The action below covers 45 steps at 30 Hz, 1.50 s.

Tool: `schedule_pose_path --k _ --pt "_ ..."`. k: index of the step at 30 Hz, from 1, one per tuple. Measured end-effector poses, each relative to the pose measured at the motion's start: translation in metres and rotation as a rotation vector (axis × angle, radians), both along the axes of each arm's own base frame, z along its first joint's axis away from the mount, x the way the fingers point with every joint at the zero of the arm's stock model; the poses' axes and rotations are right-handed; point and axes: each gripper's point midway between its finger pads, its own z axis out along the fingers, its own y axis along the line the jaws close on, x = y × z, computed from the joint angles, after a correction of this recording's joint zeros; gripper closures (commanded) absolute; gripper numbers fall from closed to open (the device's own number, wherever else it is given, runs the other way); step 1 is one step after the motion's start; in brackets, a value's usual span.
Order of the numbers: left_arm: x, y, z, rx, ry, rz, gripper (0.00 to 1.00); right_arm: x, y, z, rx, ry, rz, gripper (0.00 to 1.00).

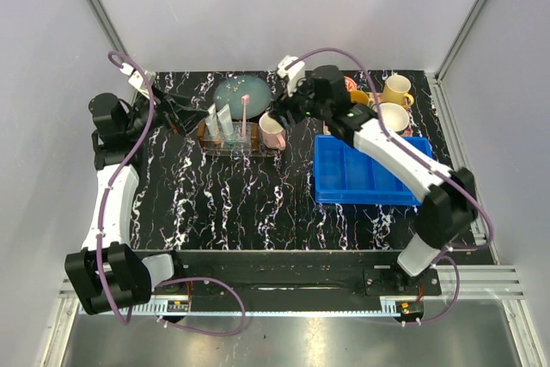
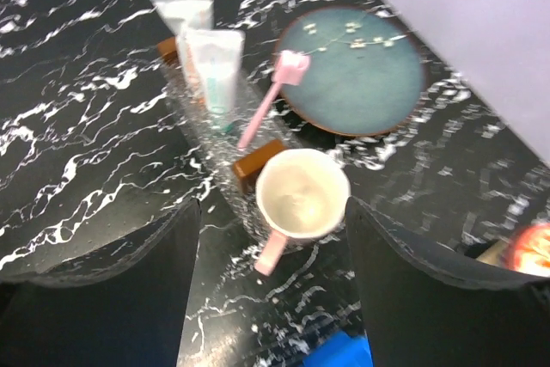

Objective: Prepare toiletry sets of a toothbrush and toothpaste on the tray

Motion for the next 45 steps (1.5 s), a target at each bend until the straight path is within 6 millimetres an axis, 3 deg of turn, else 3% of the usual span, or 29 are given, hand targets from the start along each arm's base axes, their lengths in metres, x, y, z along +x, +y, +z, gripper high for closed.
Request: schedule_pose_path --k 2,5,11,14,21,26,30,36,45 --pt "0.002 0.003 -0.004 0.003 0.022 0.025 0.01 -0.004 -0.022 0.029 0.009 -0.03 -0.063 0.18" --pt "0.008 0.01 -0.007 0.01 0.041 0.082 0.01 -0.004 -0.062 0.056 0.025 -0.04 -0.164 0.01" --pt "0.021 0.034 -0.011 0.014 0.077 0.224 0.01 0.011 -0.176 0.072 0.032 -0.019 -0.485 0.0" --pt "0.028 0.047 -0.012 0.021 0.079 0.296 0.01 0.009 -0.219 0.079 0.022 -0.034 -0.644 0.0" --pt "0.036 0.075 -0.011 0.026 0.094 0.479 0.01 -0.022 -0.276 0.114 0.049 -0.157 -0.903 0.0" --pt "0.026 0.083 0.013 0.037 0.018 0.553 0.01 -0.036 -0.294 0.133 0.106 -0.234 -0.987 0.0" --pt "0.017 0.088 0.023 0.046 -0.003 0.595 0.01 -0.033 -0.299 0.135 0.155 -0.253 -1.027 0.0" --pt "0.015 0.095 0.019 0.087 0.034 0.633 0.01 -0.03 -0.3 0.117 0.158 -0.242 -1.046 0.0" --pt "0.009 0.09 0.016 0.11 0.039 0.6 0.01 -0.031 -0.304 0.122 0.171 -0.258 -1.072 0.0"
